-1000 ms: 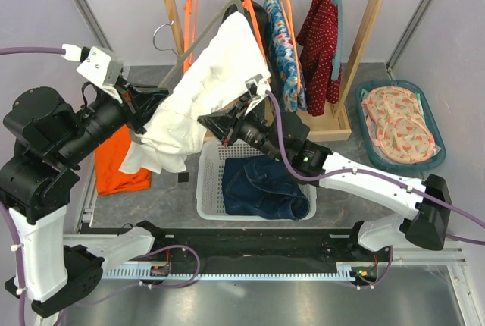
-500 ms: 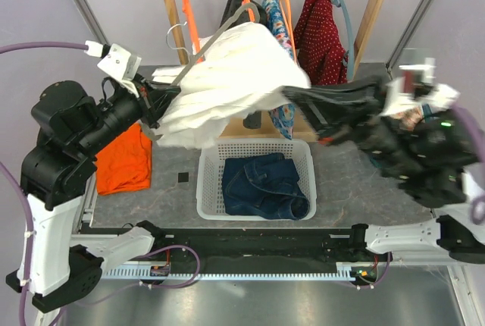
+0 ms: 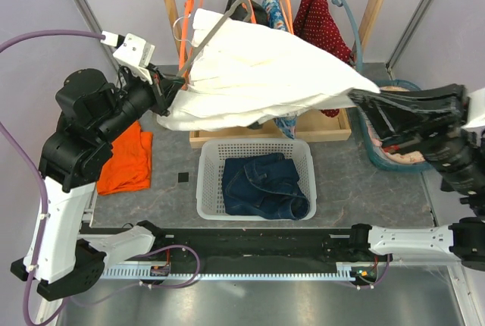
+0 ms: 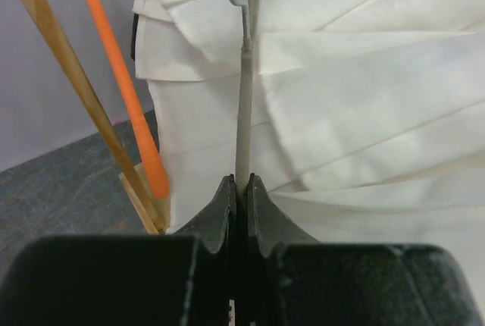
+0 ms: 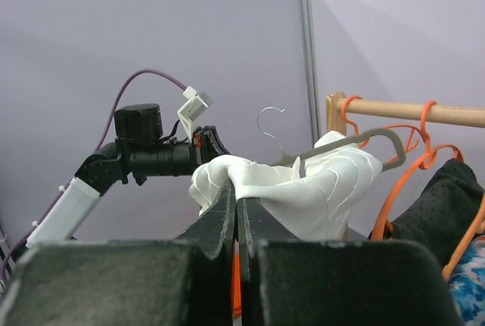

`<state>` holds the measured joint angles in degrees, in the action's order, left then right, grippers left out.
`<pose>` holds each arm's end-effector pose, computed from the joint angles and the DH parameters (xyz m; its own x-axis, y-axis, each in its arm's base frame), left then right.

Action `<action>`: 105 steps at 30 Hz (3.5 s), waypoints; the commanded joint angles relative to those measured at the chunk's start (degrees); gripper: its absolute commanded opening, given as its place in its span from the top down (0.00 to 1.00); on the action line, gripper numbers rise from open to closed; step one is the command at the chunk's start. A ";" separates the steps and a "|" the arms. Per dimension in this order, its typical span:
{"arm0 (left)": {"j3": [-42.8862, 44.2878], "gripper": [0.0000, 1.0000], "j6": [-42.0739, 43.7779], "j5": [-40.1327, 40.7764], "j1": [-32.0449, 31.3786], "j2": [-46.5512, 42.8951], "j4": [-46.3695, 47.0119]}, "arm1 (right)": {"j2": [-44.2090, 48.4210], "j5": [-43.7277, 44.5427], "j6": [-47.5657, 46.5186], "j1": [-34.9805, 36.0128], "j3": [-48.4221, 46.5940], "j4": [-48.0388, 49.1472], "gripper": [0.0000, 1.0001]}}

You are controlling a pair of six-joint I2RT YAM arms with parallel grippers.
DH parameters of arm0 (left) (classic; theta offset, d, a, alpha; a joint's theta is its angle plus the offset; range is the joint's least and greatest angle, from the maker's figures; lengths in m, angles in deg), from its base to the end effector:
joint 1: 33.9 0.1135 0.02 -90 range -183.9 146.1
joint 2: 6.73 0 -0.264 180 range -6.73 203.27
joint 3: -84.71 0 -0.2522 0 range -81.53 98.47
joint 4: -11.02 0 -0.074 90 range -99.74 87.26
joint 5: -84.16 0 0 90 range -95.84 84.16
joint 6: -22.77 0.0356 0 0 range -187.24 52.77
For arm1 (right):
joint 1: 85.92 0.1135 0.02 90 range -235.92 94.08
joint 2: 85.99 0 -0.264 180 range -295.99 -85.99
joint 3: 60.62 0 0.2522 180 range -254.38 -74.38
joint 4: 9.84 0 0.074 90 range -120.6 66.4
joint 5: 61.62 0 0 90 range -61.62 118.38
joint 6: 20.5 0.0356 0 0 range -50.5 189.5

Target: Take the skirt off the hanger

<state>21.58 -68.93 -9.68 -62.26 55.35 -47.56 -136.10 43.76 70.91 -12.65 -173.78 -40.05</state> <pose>0.1318 -0.0739 0.5456 -0.0739 0.0063 -0.9972 0.5308 0.8468 -0.0340 0.0252 0.0509 0.5996 0.1349 0.5313 -0.8364 -0.8628 0.4780 0.1645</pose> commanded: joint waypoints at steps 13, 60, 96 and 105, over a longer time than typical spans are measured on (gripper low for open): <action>0.07 0.98 0.64 6.12 0.59 -0.21 4.47 | -0.25 4.05 -2.73 -7.00 -6.34 -2.36 1.00; 14.49 0.98 1.25 8.23 5.15 21.67 7.73 | -34.53 -2.46 -3.17 -5.78 -28.22 -1.75 1.00; 26.34 0.98 3.09 10.86 5.16 33.01 5.35 | -18.70 -0.70 33.12 -6.65 68.27 22.24 1.00; 32.15 0.98 4.33 11.57 5.16 38.10 5.27 | -25.92 -3.51 38.75 -6.74 74.52 33.66 1.00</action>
<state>49.10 -67.31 0.16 -57.21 90.98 -43.80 -160.12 42.51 105.69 -19.43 -102.02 -11.31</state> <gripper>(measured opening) 0.066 0.010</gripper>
